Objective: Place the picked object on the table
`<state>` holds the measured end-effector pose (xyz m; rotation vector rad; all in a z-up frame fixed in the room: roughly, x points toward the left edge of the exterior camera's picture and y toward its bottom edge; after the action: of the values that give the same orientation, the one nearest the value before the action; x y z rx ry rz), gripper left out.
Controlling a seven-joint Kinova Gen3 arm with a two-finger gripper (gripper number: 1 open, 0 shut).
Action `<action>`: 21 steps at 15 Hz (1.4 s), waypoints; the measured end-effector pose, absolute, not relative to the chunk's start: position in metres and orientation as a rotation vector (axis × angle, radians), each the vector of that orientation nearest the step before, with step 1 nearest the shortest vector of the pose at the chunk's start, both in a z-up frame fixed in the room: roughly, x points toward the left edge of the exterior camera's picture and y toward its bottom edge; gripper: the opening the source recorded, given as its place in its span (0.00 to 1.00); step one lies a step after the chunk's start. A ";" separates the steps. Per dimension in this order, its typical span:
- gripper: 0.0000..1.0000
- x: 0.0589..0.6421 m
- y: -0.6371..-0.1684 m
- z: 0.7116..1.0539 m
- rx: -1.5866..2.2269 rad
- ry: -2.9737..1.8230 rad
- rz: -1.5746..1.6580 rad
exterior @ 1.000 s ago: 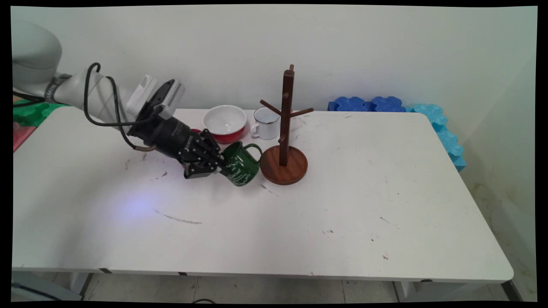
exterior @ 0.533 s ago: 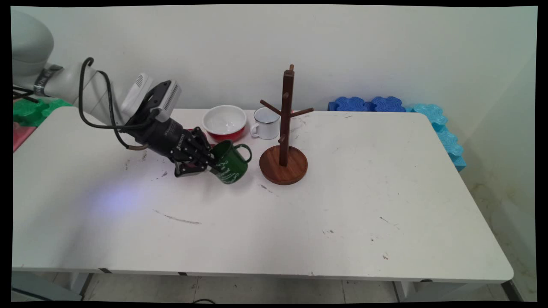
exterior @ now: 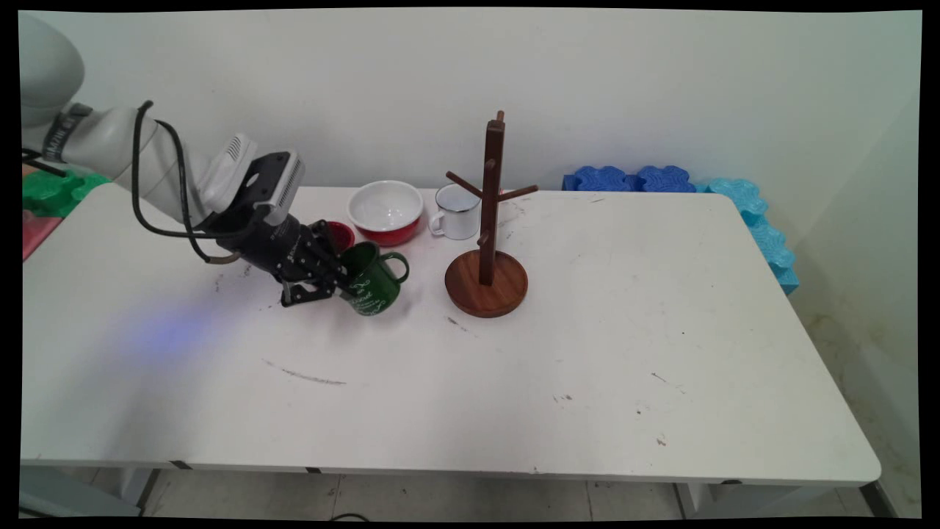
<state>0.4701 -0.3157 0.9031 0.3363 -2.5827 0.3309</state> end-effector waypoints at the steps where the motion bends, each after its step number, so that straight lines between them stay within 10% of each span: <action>1: 0.00 0.470 -0.316 0.902 0.332 -2.598 0.342; 21: 0.00 0.459 -0.322 0.852 0.167 -2.738 0.432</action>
<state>0.4591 -0.3221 0.8516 0.1671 -2.7377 0.4325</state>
